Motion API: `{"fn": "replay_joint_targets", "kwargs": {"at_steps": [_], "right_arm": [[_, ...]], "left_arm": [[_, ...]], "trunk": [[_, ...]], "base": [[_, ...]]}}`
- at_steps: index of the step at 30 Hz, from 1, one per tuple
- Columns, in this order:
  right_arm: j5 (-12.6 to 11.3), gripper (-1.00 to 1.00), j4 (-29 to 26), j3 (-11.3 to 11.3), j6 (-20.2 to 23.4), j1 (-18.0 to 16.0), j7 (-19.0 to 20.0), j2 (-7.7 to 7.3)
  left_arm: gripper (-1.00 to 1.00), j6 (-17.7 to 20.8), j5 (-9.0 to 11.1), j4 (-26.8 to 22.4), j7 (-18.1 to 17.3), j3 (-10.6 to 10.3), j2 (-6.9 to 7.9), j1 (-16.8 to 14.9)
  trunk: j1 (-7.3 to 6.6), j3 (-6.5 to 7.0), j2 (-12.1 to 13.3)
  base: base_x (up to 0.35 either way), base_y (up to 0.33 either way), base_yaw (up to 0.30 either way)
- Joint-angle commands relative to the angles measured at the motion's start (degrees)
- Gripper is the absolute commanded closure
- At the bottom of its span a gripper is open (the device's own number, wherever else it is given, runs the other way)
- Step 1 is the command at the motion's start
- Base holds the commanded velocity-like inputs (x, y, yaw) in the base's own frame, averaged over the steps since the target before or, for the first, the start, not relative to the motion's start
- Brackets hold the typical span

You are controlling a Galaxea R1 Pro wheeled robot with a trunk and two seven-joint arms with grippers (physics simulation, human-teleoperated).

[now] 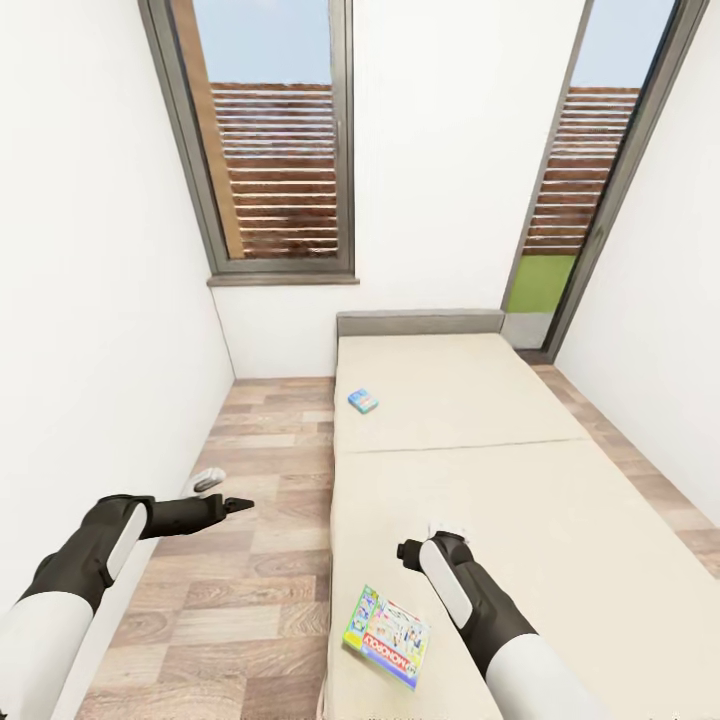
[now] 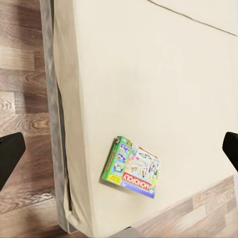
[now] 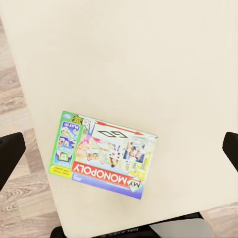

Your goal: Put all the toys in the child's room - the three board games (two on the bed and one on the table), the two jigsaw puzzles on the table, and the tennis ball on the table - inside the toy box on the table in the child's room.

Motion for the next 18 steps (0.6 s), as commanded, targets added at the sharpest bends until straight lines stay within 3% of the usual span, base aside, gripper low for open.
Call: {"fn": "replay_joint_targets", "kwargs": {"at_steps": [1, 18], "right_arm": [[-0.61, -1.00, -0.08, 0.18, 0.07, -0.06, -0.59, 0.02], [-0.49, -1.00, -0.14, 0.14, 0.07, -0.06, -0.59, 0.04]], "left_arm": [[-1.00, 0.29, 0.03, -0.01, -0.16, 0.09, -0.02, -0.05], [-1.00, 0.29, 0.03, -0.01, -0.16, 0.07, 0.01, -0.05]], "trunk": [[0.03, -0.22, -0.13], [0.03, -1.82, -0.13]], "base": [[0.000, 0.000, 0.000], [0.000, 0.000, 0.000]]}}
